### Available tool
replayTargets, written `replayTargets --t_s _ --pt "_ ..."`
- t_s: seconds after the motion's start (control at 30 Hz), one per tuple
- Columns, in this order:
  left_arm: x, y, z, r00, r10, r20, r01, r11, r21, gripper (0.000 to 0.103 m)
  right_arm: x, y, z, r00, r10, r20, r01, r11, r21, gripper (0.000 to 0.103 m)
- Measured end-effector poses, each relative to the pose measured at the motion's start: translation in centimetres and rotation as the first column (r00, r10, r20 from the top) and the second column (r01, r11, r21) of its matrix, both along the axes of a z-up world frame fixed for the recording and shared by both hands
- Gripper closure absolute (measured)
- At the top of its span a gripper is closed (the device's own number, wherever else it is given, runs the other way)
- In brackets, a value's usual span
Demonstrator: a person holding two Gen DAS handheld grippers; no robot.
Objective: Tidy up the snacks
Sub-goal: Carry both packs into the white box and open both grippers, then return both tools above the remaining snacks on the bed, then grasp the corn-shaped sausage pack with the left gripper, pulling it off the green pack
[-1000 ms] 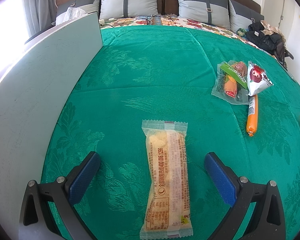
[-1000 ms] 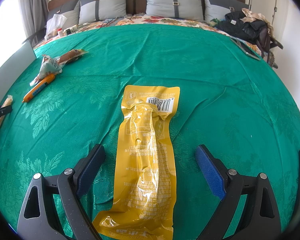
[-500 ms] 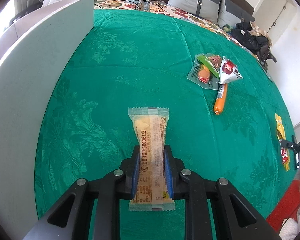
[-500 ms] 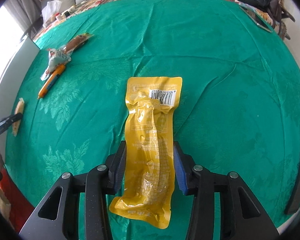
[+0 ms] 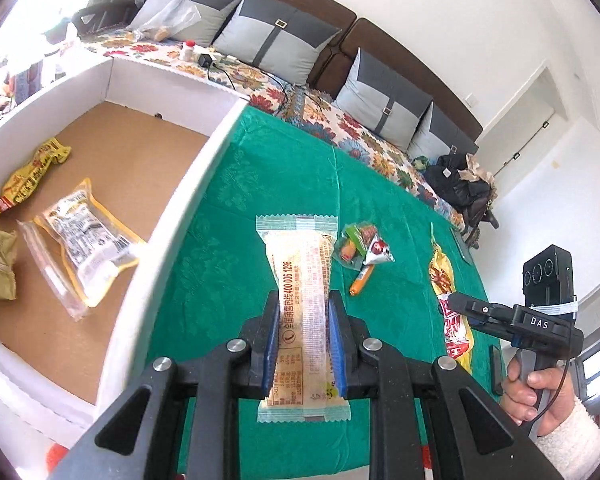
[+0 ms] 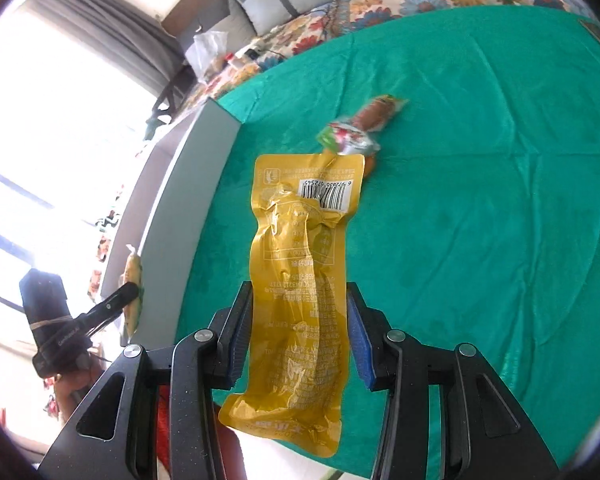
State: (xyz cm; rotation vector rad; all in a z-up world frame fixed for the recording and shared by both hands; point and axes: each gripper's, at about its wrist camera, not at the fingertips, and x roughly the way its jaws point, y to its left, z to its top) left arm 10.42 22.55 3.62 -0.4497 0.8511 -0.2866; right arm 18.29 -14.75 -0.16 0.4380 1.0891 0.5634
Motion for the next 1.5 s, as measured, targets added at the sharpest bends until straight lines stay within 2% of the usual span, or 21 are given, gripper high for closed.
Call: replayTargets --t_s 0.1,0.23,0.3,0.33,0.37,0.43,0.53,0.63,0.7,0.77,0.87,0.93,1.03,1.17,1.23,1.27,1.37,1.5 --pt "0.0 5.1 2.5 0.993 0.11 0.035 -0.112 0.99 0.081 0.082 1.5 9.1 4.1 0.989 0.13 0.074 -0.134 0.989 0.06 0.057" --pt "0.7 11.5 2.8 0.969 0.246 0.036 -0.248 0.944 0.216 0.08 2.7 19.9 7.9 0.959 0.246 0.143 -0.262 0.96 0.102 0.055" --pt "1.1 13.7 1.9 0.95 0.311 -0.002 -0.298 0.91 0.287 0.059 3.0 24.0 8.8 0.944 0.273 0.186 -0.295 0.95 0.101 0.049" --pt "0.9 14.8 1.2 0.938 0.347 -0.014 -0.325 0.891 0.318 0.04 3.1 25.2 9.0 0.942 0.275 0.192 -0.298 0.949 0.104 0.034" --pt "0.5 15.5 0.8 0.926 0.377 -0.014 -0.351 0.873 0.339 0.032 3.0 25.9 9.1 0.943 0.269 0.196 -0.293 0.95 0.107 0.028" --pt "-0.7 16.2 -0.5 0.909 0.417 -0.004 -0.39 0.854 0.344 0.032 2.4 25.5 8.8 0.941 0.264 0.212 -0.29 0.952 0.101 0.027" --pt "-2.6 16.1 -1.8 0.905 0.426 -0.009 -0.405 0.866 0.293 0.029 1.5 22.5 6.8 0.933 0.272 0.234 -0.285 0.958 0.019 0.028" --pt "-3.2 13.6 -2.2 0.927 0.375 -0.013 -0.361 0.899 0.247 0.029 1.4 17.4 2.3 0.932 0.26 0.251 -0.216 0.958 -0.189 0.028" --pt "-2.9 10.3 -1.5 0.95 0.312 -0.004 -0.303 0.926 0.227 0.029 1.0 12.9 -1.3 0.939 0.234 0.254 -0.137 0.927 -0.348 0.028" --pt "-2.6 6.6 -1.1 0.972 0.235 0.012 -0.232 0.948 0.216 0.024 0.4 7.6 -4.7 0.951 0.187 0.246 -0.053 0.882 -0.468 0.028" --pt "-1.9 0.0 -0.5 0.995 0.091 0.036 -0.097 0.972 0.216 0.018 -0.9 -0.8 -8.0 0.965 0.067 0.253 0.093 0.818 -0.568 0.028" --pt "-0.8 -4.4 -1.2 1.0 -0.015 0.019 0.01 0.975 0.222 0.013 -1.6 -5.9 -9.2 0.963 -0.032 0.267 0.191 0.78 -0.596 0.028" --pt "0.8 -10.2 -4.1 0.99 -0.135 -0.028 0.138 0.961 0.239 0.013 -2.5 -11.8 -10.1 0.945 -0.153 0.29 0.305 0.737 -0.603 0.028" --pt "3.4 -15.7 -9.4 0.972 -0.207 -0.108 0.231 0.926 0.3 0.013 -3.0 -15.7 -11.2 0.926 -0.232 0.298 0.372 0.706 -0.603 0.028" --pt "4.6 -17.1 -11.7 0.968 -0.21 -0.138 0.245 0.908 0.34 0.013 -3.1 -16.4 -11.7 0.921 -0.254 0.296 0.386 0.707 -0.593 0.028" --pt "5.2 -17.6 -12.7 0.967 -0.206 -0.148 0.246 0.902 0.355 0.013 -3.2 -16.6 -11.6 0.919 -0.267 0.292 0.391 0.721 -0.572 0.028" --pt "7.1 -17.9 -14.6 0.972 -0.177 -0.155 0.225 0.897 0.38 0.013 -2.9 -17.2 -11.5 0.914 -0.3 0.273 0.405 0.73 -0.551 0.021" --pt "8.9 -17.9 -15.4 0.983 -0.149 -0.108 0.181 0.888 0.422 0.013 -3.6 -17.0 -11.6 0.912 -0.308 0.272 0.41 0.721 -0.558 0.017"
